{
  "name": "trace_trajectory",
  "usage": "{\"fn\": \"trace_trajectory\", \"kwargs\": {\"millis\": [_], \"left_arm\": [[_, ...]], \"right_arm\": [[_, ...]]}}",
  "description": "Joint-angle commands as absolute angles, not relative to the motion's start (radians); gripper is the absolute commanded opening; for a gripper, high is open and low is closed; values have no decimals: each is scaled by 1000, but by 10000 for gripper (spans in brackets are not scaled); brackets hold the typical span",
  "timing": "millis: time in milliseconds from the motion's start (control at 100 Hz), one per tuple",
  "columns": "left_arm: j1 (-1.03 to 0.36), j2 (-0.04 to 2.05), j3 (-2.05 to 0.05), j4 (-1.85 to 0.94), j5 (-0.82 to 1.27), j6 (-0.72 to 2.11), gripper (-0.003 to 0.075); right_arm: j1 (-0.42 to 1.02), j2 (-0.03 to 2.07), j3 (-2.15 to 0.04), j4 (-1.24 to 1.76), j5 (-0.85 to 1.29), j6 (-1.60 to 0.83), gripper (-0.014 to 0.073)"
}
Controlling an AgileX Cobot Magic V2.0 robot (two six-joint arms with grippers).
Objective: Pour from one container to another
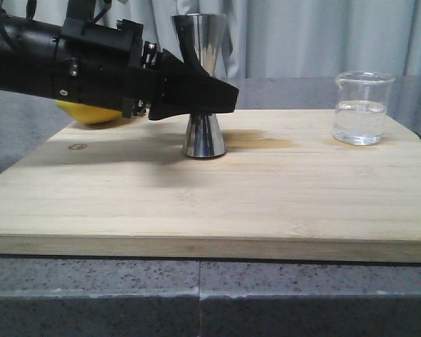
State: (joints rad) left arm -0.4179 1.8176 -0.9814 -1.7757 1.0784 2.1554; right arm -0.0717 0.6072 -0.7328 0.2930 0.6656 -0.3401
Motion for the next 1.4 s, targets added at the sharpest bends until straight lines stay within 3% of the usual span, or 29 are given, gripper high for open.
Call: {"fn": "trace_trajectory", "kwargs": {"millis": [0, 650, 1390], "left_arm": [[-424, 1776, -1009, -1852, 1153, 2158, 144], [-424, 1776, -1009, -1852, 1162, 2265, 135], [-424, 1776, -1009, -1852, 1160, 2265, 135]], "right_arm": [[-72, 623, -770, 308, 600, -351, 667], [-70, 842, -770, 881, 661, -899, 667], [-70, 886, -770, 887, 755, -892, 667]]}}
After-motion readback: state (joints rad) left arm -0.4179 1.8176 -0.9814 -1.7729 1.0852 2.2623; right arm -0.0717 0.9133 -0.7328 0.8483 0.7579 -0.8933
